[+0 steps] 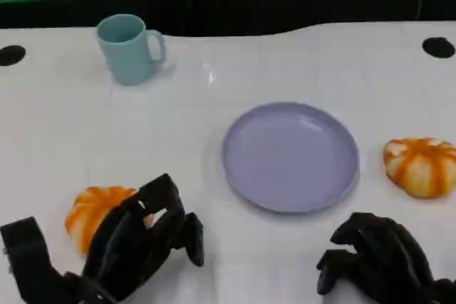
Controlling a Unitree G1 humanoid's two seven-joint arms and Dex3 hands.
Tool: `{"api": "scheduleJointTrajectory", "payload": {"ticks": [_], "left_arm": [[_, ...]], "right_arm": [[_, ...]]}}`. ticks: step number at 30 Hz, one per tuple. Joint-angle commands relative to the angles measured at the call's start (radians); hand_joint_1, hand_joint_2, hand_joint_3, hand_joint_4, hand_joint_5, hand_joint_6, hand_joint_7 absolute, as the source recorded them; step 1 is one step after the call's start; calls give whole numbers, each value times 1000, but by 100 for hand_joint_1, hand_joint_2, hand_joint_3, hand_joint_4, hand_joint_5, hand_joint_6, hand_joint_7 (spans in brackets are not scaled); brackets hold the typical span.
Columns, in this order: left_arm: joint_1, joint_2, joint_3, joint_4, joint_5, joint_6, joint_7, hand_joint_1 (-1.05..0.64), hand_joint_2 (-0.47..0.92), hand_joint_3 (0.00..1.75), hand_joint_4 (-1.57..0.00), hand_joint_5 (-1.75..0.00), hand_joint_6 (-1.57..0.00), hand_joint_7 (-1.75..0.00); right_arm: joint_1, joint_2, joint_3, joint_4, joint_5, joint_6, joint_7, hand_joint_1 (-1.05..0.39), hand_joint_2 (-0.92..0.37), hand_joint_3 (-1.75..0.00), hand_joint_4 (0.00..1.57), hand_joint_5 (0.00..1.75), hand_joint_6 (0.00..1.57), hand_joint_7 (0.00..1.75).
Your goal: Grasp the bread from the table and place it into the plate.
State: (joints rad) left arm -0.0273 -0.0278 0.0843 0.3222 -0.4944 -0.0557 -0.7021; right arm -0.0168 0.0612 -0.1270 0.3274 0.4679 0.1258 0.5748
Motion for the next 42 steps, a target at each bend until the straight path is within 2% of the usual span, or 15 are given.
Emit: {"api": "scheduleJointTrajectory", "payload": {"ticks": [1,17,22,25,26,27,29,31,33,35,37,38,42], "left_arm": [[4,6,6,-10,6,-6,3,-71,92,24,-88,-175,-65,-175],[5,5,9,-15,8,1,3,-70,92,25,-86,-175,-63,-175],[9,8,7,-32,19,2,14,-71,92,22,-81,-175,-53,-172],[12,21,3,-44,60,-53,17,-71,92,26,-70,-175,-47,-154],[10,26,5,-48,70,-72,15,-70,92,29,-63,-175,-45,-144],[9,28,7,-51,77,-85,14,-67,92,31,-56,-175,-45,-125],[3,39,12,-59,84,-99,13,-66,92,33,-52,-175,-46,-114],[-2,51,15,-69,88,-104,14,-64,92,34,-47,-163,-45,-78],[-4,65,15,-83,112,-127,24,-63,92,34,-46,-160,-46,-69],[-16,122,8,-115,189,-210,22,-60,92,29,-38,-144,-43,-51],[-20,152,1,-135,226,-240,26,-58,92,24,-35,-135,-42,-42],[-21,187,-7,-165,270,-230,40,-57,92,24,-35,-134,-42,-41],[-11,290,-21,-282,396,-191,87,-62,92,14,-25,-108,-37,-18]], "right_arm": [[6,-10,-9,-10,5,-2,-1,-104,-73,0,155,80,157,37],[3,-9,-10,-4,7,-3,1,-104,-73,0,155,79,157,37],[2,-10,-10,-1,7,-4,3,-103,-73,0,155,78,157,37],[2,-10,-10,-1,5,-6,0,-104,-73,0,156,78,157,38],[3,-8,-10,-3,5,-5,-2,-104,-73,0,156,78,157,38],[4,-7,-10,-5,6,-4,-3,-104,-73,0,156,78,157,38],[6,-7,-9,-7,7,-5,0,-104,-73,0,156,78,157,38],[8,-7,-7,-9,7,-7,5,-104,-73,0,156,77,157,38],[10,-7,-6,-14,7,-4,3,-104,-73,0,156,77,157,37],[14,-6,-5,-22,7,2,-5,-104,-73,0,156,78,157,39],[14,-6,-6,-21,8,1,-4,-104,-73,0,156,78,157,39],[14,-5,-6,-19,8,-3,0,-104,-73,0,156,78,157,39],[15,-4,-7,-15,12,-4,6,-103,-73,0,155,78,157,36]]}}
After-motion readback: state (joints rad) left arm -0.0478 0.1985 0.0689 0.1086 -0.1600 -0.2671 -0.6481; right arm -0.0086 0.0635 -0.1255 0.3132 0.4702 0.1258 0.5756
